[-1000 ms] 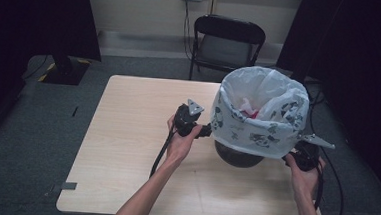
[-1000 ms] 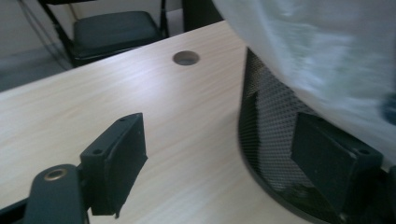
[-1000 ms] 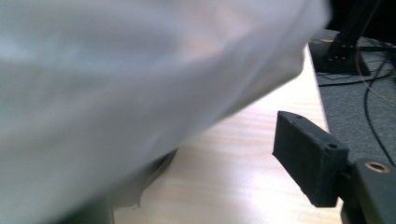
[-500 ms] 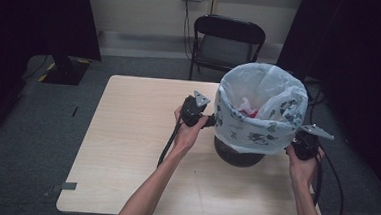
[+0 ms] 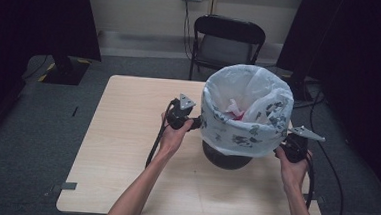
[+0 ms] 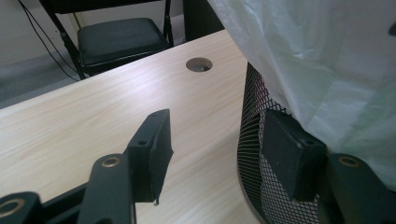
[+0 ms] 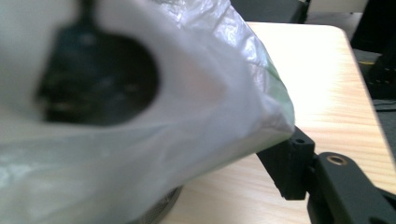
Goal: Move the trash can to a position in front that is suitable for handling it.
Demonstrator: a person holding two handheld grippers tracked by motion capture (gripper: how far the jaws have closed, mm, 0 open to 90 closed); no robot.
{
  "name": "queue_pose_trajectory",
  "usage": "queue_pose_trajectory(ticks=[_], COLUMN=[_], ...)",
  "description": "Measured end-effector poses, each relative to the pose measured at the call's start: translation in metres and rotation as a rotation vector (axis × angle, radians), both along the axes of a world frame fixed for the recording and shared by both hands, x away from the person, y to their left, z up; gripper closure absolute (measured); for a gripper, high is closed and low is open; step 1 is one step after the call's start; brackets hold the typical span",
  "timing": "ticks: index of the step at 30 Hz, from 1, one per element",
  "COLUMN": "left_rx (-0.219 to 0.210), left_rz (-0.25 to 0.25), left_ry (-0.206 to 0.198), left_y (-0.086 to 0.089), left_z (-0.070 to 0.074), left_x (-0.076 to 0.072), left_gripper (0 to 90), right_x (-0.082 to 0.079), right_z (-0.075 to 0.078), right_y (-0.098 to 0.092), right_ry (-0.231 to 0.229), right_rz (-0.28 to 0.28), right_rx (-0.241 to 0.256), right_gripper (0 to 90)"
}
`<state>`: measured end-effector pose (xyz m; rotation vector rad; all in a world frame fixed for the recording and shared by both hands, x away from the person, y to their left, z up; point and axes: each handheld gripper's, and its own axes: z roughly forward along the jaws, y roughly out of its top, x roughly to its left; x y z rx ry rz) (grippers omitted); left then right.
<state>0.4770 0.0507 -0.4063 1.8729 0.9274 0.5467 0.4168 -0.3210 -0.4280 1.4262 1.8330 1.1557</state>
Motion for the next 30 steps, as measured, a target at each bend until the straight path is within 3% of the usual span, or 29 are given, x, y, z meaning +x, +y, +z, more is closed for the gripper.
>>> queue_pose_trajectory(ticks=[4,9,16,18,23,30], left_rx=[-0.013,-0.068,-0.039,-0.037,-0.041,-0.027], left_rz=[-0.01,0.009,0.013,0.014,0.011,0.006], left_ry=[0.009,0.017,-0.003,-0.001,0.009,0.002], left_y=[0.011,0.028,0.049,0.056,0.071,0.092], left_z=[-0.001,-0.006,-0.005,-0.004,-0.004,-0.003], left_x=[-0.007,-0.022,-0.041,-0.047,-0.061,-0.081], left_gripper=[43.2,43.2,43.7,43.8,44.4,44.4], right_x=[-0.004,-0.011,-0.02,-0.023,-0.034,-0.041], right_z=[-0.001,-0.002,-0.003,-0.004,-0.003,-0.005], right_y=[0.006,0.017,0.032,0.036,0.048,0.06], right_ry=[-0.005,-0.009,-0.003,0.007,0.008,0.018], right_rz=[0.026,0.061,0.137,0.154,0.198,0.263], right_rx=[0.014,0.02,0.04,0.056,0.042,0.074], right_gripper=[48.1,48.1,48.1,48.0,48.0,47.9])
